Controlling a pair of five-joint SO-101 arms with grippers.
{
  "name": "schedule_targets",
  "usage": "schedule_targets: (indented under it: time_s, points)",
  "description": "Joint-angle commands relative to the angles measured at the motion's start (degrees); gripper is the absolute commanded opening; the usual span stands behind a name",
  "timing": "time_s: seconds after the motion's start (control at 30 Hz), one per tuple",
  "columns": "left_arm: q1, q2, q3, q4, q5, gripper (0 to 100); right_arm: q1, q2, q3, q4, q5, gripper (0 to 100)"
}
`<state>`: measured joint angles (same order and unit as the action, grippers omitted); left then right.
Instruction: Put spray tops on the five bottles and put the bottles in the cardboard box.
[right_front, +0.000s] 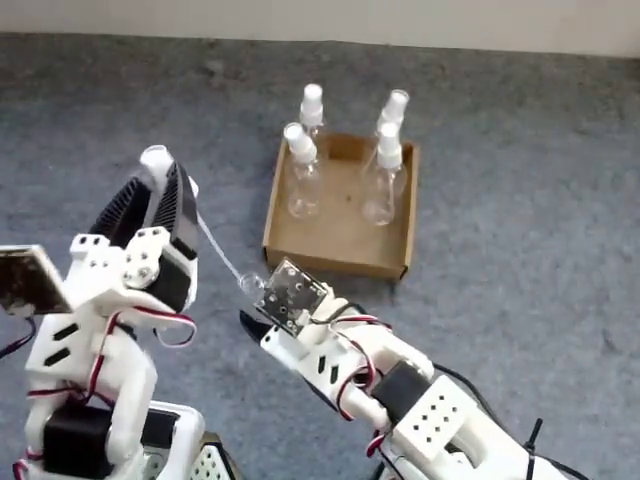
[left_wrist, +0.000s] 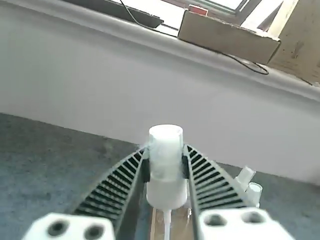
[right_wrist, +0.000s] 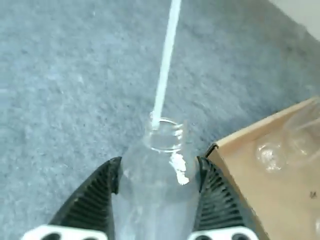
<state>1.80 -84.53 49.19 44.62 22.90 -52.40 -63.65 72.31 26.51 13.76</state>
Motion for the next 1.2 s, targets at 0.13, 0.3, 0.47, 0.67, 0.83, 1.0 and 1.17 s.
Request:
schedule_targets:
  time_s: [0.13,0.3,0.47,0.67,0.83,1.0,1.17]
  points:
    - [1.36,-0.13,4.53,-5.63,0.35,0,-0.57,-3.47,-0.13,-1.36,-0.79,0.3]
    - [1.10,-0.40,0.66,-5.98,-0.70,0,-0.57,-3.38,-0.13,-1.36,-0.79,0.3]
    - [1.36,-0.22,-2.68,-5.89,-1.58,0,-0.57,-3.38,-0.13,-1.36,-0.79,0.3]
    - [1.10,-0.04,-2.42,-6.15,-1.76,0,-0.57,-3.56,-0.13,-1.27,-0.79,0.3]
    - [1.27,-0.04,-0.75,-8.53,-3.25,0,-1.27,-3.56,-0.13,-1.27,-0.79,0.3]
    - [1.36,-0.13,2.51,-14.77,-4.31,0,-2.68,-3.56,-0.13,0.66,-0.62,0.3]
    - [1.45,-0.75,2.68,-9.49,-4.22,0,-2.51,-3.56,-0.13,0.57,-0.70,0.3]
